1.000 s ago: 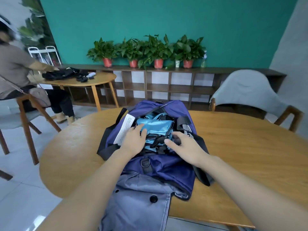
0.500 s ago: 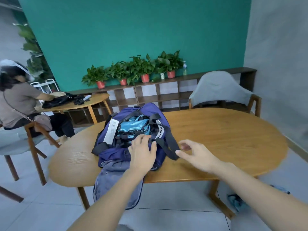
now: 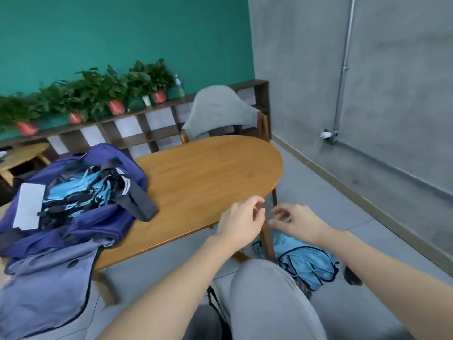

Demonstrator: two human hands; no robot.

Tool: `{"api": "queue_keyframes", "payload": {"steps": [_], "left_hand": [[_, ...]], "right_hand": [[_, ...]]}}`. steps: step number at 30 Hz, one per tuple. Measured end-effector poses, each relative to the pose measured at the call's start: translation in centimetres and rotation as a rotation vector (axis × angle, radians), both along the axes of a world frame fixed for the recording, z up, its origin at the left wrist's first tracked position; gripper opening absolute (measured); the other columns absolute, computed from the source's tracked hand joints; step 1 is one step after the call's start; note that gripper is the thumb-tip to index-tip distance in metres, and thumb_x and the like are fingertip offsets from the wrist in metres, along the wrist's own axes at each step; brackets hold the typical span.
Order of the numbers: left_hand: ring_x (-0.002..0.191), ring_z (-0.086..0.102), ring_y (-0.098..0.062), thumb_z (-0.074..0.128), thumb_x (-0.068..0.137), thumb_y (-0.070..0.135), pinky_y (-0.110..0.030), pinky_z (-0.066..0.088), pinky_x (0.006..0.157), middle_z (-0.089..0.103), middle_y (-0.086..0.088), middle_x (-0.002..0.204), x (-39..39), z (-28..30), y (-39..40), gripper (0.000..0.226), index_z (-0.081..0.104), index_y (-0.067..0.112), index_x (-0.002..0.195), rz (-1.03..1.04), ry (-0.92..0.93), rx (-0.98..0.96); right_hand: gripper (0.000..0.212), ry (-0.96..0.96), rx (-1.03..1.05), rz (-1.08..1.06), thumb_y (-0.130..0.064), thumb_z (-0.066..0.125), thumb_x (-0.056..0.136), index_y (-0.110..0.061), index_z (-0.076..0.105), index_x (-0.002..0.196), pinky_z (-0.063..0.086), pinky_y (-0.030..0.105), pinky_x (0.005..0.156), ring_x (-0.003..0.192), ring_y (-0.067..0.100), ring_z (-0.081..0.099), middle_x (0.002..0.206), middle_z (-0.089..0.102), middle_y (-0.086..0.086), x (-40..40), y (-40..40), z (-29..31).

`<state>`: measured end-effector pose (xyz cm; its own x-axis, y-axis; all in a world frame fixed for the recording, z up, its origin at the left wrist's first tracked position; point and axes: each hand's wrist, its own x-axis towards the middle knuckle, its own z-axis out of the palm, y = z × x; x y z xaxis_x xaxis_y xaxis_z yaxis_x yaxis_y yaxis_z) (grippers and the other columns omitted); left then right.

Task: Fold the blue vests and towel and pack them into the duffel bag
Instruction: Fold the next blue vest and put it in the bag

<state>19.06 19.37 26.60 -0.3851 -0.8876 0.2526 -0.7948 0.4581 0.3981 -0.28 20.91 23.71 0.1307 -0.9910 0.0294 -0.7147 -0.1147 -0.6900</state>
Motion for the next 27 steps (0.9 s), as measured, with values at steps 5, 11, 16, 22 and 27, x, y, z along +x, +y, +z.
{"api": "queue_keyframes", "payload": {"steps": [5, 11, 16, 22, 27], "left_hand": [[0.092, 0.066, -0.019, 0.050, 0.101, 0.041, -0.036, 0.052, 0.069, 0.072, 0.008, 0.101, -7.8, -4.8, -3.0, 0.035, 0.053, 0.034, 0.134, -0.100, -0.127, 0.178], [0.095, 0.065, -0.025, 0.051, 0.101, 0.038, -0.035, 0.048, 0.070, 0.070, 0.000, 0.106, -14.1, -12.3, -7.1, 0.039, 0.050, 0.028, 0.139, -0.141, -0.249, 0.365], [0.110, 0.064, -0.029, 0.052, 0.100, 0.039, -0.038, 0.050, 0.081, 0.067, -0.005, 0.122, -16.8, -18.6, -10.8, 0.041, 0.051, 0.027, 0.140, -0.107, -0.305, 0.450], [0.104, 0.064, -0.032, 0.052, 0.100, 0.039, -0.037, 0.051, 0.078, 0.068, -0.009, 0.112, -18.3, -26.0, -14.5, 0.040, 0.052, 0.023, 0.137, -0.070, -0.370, 0.518], [0.110, 0.063, -0.035, 0.052, 0.100, 0.036, -0.040, 0.052, 0.085, 0.066, -0.012, 0.120, -18.6, -31.5, -17.7, 0.038, 0.053, 0.018, 0.134, -0.025, -0.431, 0.580]], "right_hand": [[0.032, -0.023, 0.137, -0.158, -0.042, 0.070, 0.092, -0.020, 0.066, 0.115, 0.040, 0.009, 0.073, 0.094, 0.006, 0.062, 0.096, 0.066, -0.010, -7.1, 0.1, -5.4], [0.025, -0.053, 0.331, -0.293, -0.040, 0.070, 0.091, -0.023, 0.065, 0.109, 0.040, 0.004, 0.063, 0.087, 0.004, 0.061, 0.096, 0.067, -0.007, -12.5, -1.2, -13.0], [0.035, -0.041, 0.429, -0.304, -0.040, 0.066, 0.093, -0.019, 0.066, 0.121, 0.048, 0.021, 0.087, 0.103, 0.012, 0.064, 0.112, 0.069, -0.005, -15.0, -3.9, -18.6], [0.036, -0.042, 0.539, -0.263, -0.037, 0.062, 0.098, -0.016, 0.062, 0.127, 0.049, 0.025, 0.091, 0.112, 0.018, 0.063, 0.119, 0.068, 0.000, -16.7, -8.3, -24.8], [0.037, -0.024, 0.616, -0.249, -0.037, 0.060, 0.098, -0.016, 0.061, 0.128, 0.054, 0.037, 0.092, 0.103, 0.021, 0.064, 0.116, 0.068, 0.003, -17.3, -12.8, -30.6]]}}
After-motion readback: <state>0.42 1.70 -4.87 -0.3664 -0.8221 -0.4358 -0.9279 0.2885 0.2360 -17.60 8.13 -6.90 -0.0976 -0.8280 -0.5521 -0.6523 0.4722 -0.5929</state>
